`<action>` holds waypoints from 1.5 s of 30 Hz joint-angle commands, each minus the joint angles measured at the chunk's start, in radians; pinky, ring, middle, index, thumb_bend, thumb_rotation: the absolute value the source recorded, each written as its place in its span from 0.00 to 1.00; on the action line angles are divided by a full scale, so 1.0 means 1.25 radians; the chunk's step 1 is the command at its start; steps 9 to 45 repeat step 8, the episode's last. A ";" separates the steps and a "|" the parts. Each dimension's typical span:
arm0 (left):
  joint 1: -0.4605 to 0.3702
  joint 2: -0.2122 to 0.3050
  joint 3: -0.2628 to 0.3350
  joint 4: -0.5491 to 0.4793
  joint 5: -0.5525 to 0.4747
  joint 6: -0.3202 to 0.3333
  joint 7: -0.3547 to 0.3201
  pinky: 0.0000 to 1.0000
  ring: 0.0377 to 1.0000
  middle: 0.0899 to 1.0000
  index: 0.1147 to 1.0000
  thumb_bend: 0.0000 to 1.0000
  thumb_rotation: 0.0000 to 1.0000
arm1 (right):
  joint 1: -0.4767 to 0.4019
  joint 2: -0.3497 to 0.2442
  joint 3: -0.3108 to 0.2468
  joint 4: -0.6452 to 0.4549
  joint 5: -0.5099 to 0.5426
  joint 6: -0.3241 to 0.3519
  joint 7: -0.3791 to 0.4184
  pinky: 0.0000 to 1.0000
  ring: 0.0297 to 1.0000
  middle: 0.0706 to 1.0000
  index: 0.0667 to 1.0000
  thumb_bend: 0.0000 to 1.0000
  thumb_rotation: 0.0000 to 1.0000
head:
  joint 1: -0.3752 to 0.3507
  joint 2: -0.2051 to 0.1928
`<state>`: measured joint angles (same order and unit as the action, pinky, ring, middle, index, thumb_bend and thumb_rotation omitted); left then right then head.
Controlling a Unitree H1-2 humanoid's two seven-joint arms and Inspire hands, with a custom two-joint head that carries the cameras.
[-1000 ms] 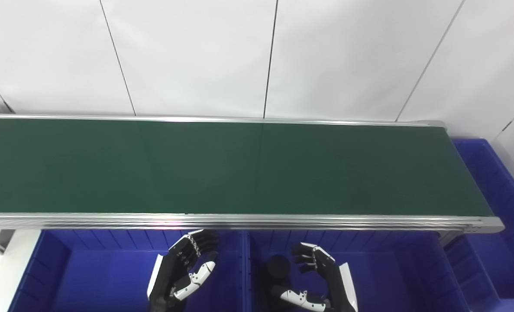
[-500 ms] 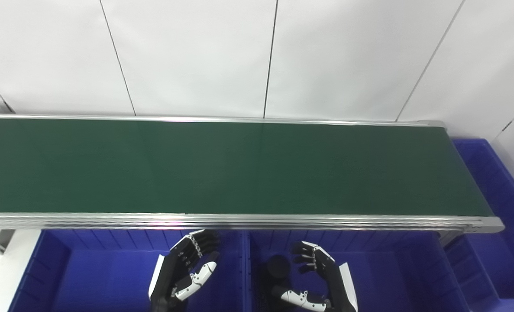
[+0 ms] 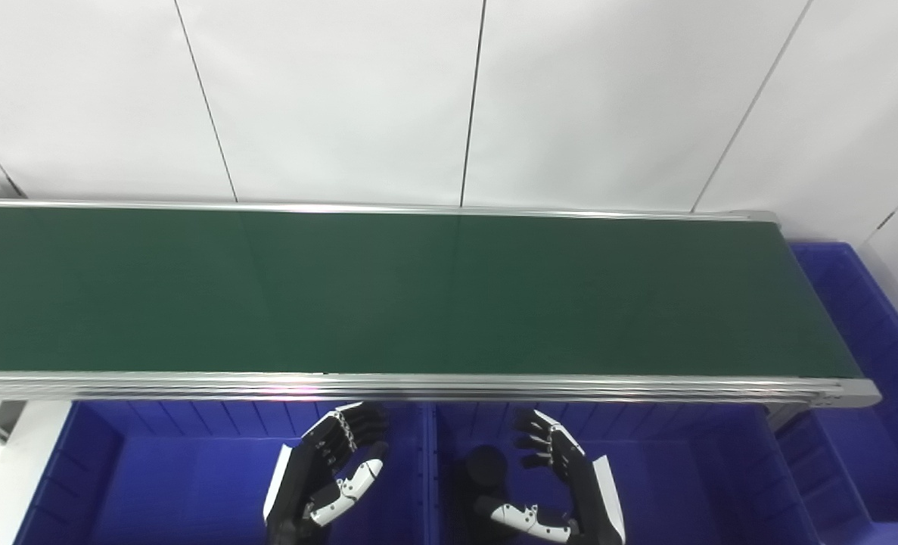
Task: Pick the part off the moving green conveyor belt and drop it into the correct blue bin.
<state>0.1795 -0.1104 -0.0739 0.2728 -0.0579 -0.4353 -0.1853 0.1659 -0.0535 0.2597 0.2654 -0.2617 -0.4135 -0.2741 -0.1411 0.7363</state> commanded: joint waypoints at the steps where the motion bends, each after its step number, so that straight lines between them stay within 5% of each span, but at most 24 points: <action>1: -0.004 -0.003 -0.005 -0.018 0.005 -0.027 0.005 0.70 0.68 0.67 0.62 0.46 0.00 | -0.007 0.001 -0.002 -0.028 -0.004 -0.045 -0.001 0.62 0.71 0.75 0.78 0.70 0.11 | 0.001 0.001; 45: -0.002 0.000 -0.008 -0.013 -0.003 -0.028 0.006 0.70 0.68 0.67 0.63 0.47 0.00 | -0.007 0.001 -0.002 -0.027 -0.003 -0.045 -0.004 0.62 0.71 0.75 0.77 0.70 0.09 | 0.004 0.004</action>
